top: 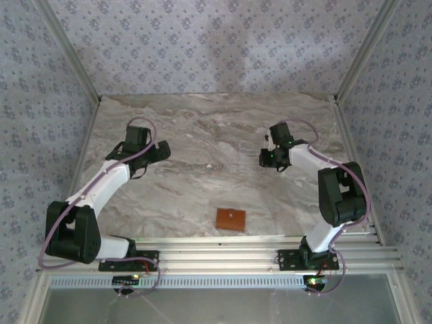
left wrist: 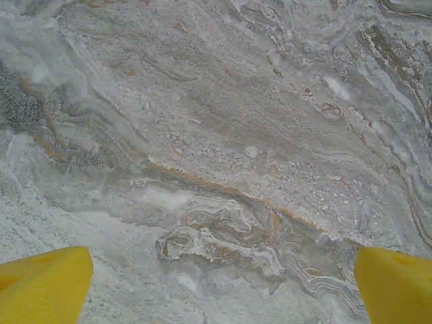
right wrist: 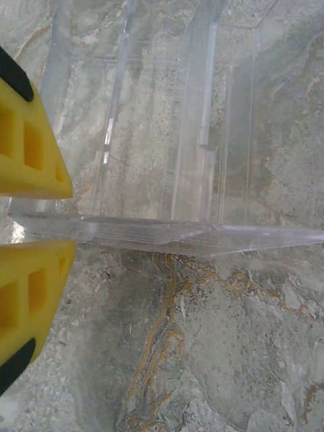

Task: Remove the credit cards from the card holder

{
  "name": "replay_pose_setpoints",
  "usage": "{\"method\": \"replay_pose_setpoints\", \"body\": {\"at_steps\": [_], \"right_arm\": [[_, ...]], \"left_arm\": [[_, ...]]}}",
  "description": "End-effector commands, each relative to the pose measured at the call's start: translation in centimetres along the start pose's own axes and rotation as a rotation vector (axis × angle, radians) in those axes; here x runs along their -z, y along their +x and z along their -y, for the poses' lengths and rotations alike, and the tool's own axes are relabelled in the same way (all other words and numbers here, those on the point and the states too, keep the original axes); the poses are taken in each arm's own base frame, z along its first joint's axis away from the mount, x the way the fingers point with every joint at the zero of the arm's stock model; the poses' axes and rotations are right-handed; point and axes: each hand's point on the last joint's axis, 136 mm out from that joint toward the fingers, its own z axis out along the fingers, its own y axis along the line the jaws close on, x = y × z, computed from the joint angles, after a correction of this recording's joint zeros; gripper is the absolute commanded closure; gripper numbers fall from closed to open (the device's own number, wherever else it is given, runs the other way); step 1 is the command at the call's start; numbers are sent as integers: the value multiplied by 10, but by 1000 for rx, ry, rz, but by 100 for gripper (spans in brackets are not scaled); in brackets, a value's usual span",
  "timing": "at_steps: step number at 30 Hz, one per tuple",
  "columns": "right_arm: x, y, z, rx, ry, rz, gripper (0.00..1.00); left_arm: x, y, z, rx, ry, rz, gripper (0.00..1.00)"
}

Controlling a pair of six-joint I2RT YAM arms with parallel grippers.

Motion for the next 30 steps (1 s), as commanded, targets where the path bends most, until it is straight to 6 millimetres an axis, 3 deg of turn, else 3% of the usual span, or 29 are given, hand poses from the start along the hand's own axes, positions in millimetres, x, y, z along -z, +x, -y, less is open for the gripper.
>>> {"method": "replay_pose_setpoints", "body": {"at_steps": [1,11,21,30], "right_arm": [[0,-9,-4,2,15,13,80],[2,-17,-20,18,86,22,88],[-5,-50,-76,-66,131,100,91],[-26,-58,-111,-128,136,128,91]], "left_arm": [[2,-3,5,5,14,-1,1],[5,-3,6,1,9,-19,1],[10,3,3,6,8,-33,1],[18,11,-1,9,7,-41,0]]}}
